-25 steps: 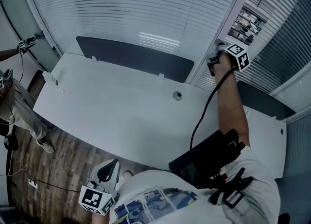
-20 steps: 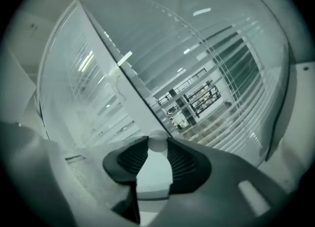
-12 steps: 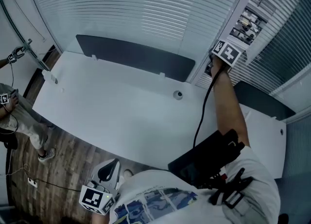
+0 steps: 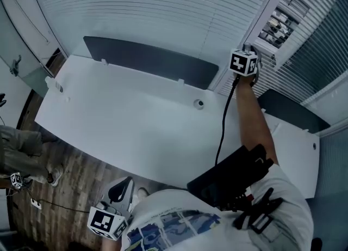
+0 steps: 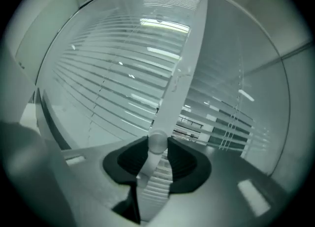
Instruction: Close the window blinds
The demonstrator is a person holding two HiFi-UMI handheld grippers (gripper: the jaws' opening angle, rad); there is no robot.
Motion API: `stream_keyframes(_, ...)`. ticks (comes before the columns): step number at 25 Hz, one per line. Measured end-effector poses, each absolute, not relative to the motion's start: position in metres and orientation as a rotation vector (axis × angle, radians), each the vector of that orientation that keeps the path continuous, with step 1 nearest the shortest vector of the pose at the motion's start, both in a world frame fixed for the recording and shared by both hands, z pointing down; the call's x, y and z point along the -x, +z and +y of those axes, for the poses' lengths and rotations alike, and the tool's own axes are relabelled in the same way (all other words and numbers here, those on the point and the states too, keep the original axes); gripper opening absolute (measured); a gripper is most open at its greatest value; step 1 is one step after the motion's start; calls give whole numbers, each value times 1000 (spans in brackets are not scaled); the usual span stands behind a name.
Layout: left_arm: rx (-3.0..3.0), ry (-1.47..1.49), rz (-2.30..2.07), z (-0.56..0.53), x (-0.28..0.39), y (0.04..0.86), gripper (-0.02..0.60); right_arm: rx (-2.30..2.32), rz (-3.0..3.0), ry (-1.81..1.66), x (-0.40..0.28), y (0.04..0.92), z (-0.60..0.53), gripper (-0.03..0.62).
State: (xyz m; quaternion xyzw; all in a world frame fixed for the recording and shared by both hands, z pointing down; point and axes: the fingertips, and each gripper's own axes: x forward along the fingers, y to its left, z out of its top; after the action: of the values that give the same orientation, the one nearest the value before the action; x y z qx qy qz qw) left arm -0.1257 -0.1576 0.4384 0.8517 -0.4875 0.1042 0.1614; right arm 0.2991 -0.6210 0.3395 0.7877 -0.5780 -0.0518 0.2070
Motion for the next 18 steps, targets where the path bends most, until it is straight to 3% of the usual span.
stream_keyframes(13, -2460, 318, -1359, -165, 119, 433, 3, -2438, -2315, 1344, -318, 354, -619, 126)
stream_keyframes(15, -2459, 317, -1358, -166, 119, 433, 2, -2419, -2331, 1460, -319, 356, -622, 126)
stream_keyframes(18, -2462, 321, -1349, -166, 117, 436, 2, -2416, -2284, 1363, -319, 358, -622, 124)
